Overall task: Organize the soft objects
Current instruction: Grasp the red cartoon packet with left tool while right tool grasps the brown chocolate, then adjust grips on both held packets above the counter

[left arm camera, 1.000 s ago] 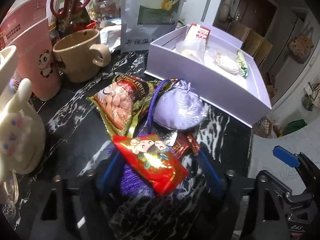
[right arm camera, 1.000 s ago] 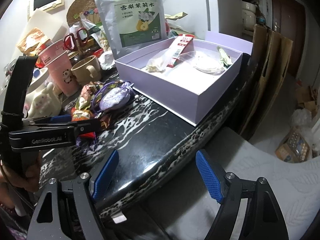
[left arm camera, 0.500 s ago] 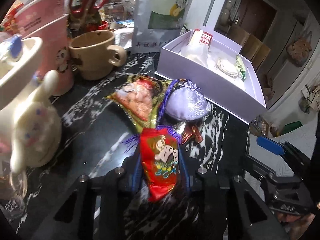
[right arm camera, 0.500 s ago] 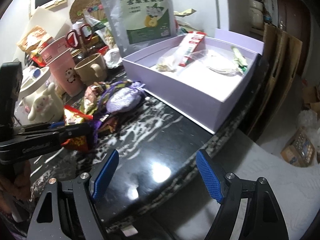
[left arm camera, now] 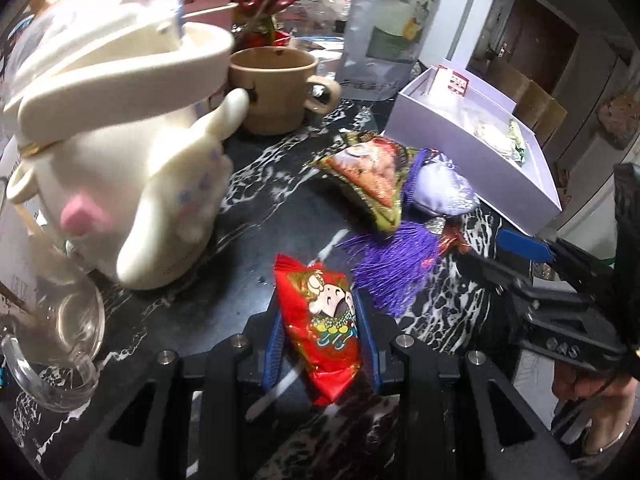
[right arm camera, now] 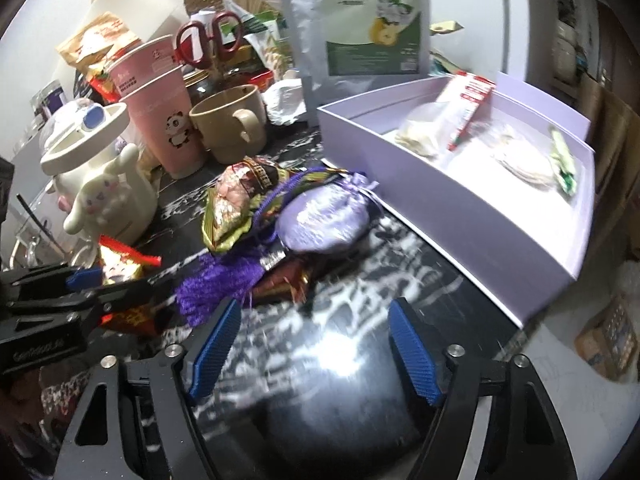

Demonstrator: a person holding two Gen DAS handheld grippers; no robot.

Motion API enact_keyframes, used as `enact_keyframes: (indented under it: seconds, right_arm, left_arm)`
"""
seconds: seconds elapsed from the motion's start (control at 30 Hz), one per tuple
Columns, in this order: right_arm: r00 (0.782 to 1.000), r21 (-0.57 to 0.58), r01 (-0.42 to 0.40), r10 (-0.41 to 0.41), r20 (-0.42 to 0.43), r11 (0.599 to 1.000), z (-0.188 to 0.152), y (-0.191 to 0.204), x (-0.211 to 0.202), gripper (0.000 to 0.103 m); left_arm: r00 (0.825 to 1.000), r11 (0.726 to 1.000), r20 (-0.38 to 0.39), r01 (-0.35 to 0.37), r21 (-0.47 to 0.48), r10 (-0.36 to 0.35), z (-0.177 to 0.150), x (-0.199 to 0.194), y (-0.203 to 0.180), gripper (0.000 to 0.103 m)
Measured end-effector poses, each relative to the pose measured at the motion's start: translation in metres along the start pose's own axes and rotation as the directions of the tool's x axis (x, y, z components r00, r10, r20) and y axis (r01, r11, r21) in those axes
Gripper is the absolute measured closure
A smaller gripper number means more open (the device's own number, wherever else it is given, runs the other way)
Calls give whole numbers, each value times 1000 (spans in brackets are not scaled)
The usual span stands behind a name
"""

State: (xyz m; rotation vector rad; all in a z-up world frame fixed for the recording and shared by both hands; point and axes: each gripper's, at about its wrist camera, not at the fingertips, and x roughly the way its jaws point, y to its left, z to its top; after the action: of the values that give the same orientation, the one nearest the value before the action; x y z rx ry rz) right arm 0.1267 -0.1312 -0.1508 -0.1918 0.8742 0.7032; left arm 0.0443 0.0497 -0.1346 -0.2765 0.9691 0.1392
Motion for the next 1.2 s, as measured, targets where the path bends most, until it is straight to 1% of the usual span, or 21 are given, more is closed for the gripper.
enact_keyframes:
  seconds: [0.03, 0.17, 0.33, 0.4, 0.43, 0.47, 0.53, 0.67, 0.8, 1.03, 1.13, 1.2]
  right_arm:
    - [1000, -10, 5, -5, -5, 1000, 2, 1, 3, 34]
    - [1000, -52, 25, -26, -15, 998, 10, 4, 17, 40]
    - [999, -70, 4, -6, -31, 998, 13, 9, 26, 40]
    - [999, -86, 0, -3, -36, 996, 13, 15, 29, 42]
    - [999, -90, -5, 1, -36, 996, 12, 17, 30, 45]
    - [1000, -106, 3, -6, -27, 994, 11, 21, 30, 52]
    - [1000, -127, -12, 9, -24, 992, 9, 28, 29, 62]
    - [1000, -109, -12, 9, -24, 994, 8, 29, 26, 73]
    - [999, -86, -13, 10, -32, 996, 2, 22, 17, 76]
    - [998, -27, -13, 12, -56, 1000, -18, 2, -3, 76]
    - [998, -12, -2, 1, -68, 1000, -27, -6, -13, 75]
    - [997, -13, 14, -15, -72, 1000, -31, -9, -18, 73]
  left_arm:
    - [1000, 1000, -1, 4, -7, -4, 0, 1, 3, 70]
    - [1000, 1000, -1, 17, -22, -17, -2, 3, 7, 70]
    - [999, 999, -5, 32, -37, -32, -3, 6, 11, 70]
    - [999, 998, -7, 37, -44, -37, -3, 8, 13, 70]
    - [999, 998, -8, 39, -45, -39, -3, 8, 14, 70]
    - [999, 998, -7, 40, -45, -40, -3, 8, 14, 70]
    - [999, 998, -5, 37, -41, -37, -3, 8, 12, 70]
    - [999, 998, -9, 46, -36, -47, -2, 8, 10, 70]
    - [997, 997, -21, 69, -33, -70, -3, 8, 6, 70]
    - [993, 994, -50, 112, 18, -111, -10, 5, -14, 70]
    - [988, 990, -68, 138, 31, -136, -15, 5, -23, 70]
    - [987, 988, -75, 148, 40, -144, -17, 4, -28, 70]
